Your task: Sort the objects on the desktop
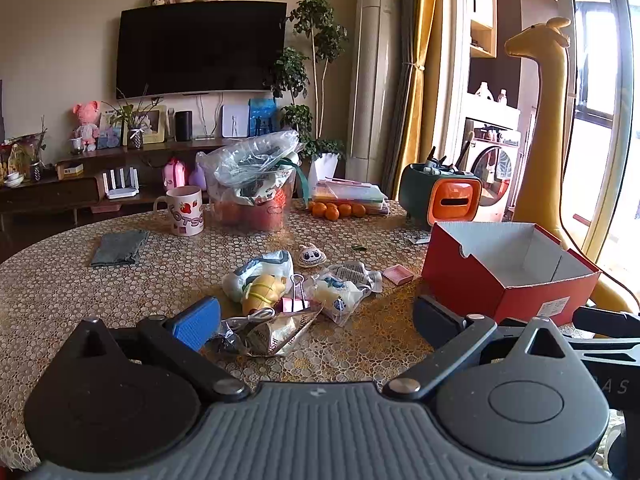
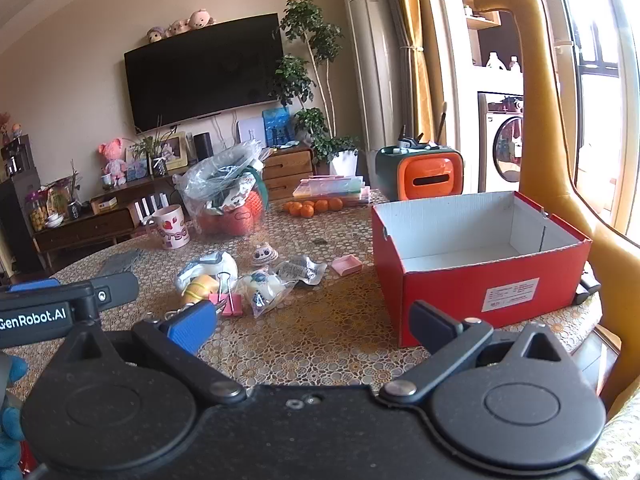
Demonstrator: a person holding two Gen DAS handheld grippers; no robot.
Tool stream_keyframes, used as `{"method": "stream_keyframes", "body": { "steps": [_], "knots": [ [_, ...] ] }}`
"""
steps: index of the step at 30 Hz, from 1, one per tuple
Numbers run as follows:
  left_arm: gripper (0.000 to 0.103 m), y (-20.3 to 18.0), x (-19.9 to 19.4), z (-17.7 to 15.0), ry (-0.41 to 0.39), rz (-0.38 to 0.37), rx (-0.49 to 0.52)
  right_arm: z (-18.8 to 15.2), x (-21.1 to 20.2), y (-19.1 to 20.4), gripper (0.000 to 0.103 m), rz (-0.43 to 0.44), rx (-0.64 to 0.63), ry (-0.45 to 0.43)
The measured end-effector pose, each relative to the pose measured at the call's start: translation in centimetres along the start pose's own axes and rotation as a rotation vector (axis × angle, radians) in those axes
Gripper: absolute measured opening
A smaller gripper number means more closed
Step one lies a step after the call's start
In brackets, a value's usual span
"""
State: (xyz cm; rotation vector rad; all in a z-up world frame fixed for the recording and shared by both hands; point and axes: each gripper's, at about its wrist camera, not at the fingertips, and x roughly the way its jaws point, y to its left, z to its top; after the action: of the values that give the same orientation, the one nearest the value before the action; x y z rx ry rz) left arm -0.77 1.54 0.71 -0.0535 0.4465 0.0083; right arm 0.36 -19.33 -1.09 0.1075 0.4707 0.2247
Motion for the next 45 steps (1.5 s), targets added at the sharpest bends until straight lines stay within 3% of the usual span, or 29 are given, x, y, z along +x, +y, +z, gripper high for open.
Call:
{"method": "stream_keyframes", "body": {
  "steps": [6,18,30,45],
  "knots": [
    [0.103,1.1,1.8,-0.2,0.042,0.062,0.021,0.1,1.3,0.5,0.102,0.022,-0.042,0.020],
    [0.103,5.7,6.0,-0.3,0.106,0.142,-0.037,0.0,4.4,3.3,0.101,0.089,-0.143,0.031],
    [0.103,9.3,9.9,-1.0,0.163,0.162,-0.084,-0.6,8.6,6.2,0.097,0.098,-0.211,0.052],
    [0.102,11.4,14.6,-1.6,0.226,0.129,-0.131,-2.2,15.2,10.0,0.089,0.160,-0.323,0.108]
  ]
}}
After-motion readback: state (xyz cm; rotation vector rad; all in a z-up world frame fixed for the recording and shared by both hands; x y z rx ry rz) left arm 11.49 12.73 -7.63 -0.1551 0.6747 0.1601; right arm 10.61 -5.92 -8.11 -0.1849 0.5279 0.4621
